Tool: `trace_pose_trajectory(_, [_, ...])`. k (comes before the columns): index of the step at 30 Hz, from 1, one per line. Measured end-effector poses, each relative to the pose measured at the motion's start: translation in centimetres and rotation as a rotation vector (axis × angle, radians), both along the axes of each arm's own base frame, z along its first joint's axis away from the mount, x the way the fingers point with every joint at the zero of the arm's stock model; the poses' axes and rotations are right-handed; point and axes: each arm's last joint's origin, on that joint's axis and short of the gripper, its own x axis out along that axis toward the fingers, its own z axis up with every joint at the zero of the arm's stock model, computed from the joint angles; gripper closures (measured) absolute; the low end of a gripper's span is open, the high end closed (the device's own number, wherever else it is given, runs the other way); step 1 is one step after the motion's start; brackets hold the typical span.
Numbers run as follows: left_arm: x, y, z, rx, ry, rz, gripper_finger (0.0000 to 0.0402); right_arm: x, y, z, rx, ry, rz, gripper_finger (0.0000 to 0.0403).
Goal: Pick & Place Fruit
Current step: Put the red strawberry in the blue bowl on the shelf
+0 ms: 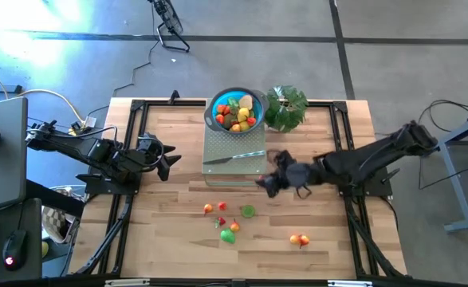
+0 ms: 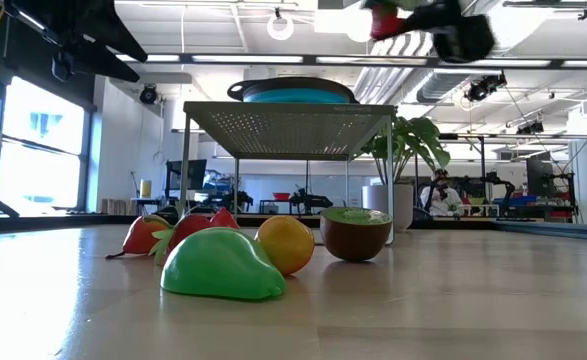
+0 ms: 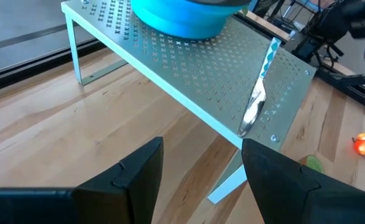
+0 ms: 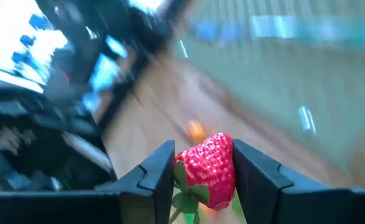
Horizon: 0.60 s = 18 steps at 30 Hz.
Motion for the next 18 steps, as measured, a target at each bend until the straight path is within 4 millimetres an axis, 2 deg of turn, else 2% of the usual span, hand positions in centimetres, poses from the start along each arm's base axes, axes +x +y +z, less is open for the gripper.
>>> trace_pose_trajectory(8, [0.0,0.0,0.0,0.009,0.008,-0.004,0.0187,2.4,-4.4,2.3,-0.088,-0.269,-0.119,0.0273])
trace_pose_trajectory(18, [0.0,0.1,0.0,0.021,0.008,0.014,0.0187,2.8,-9.4,4.2,-0.226,-0.433,-0.250,0.0273])
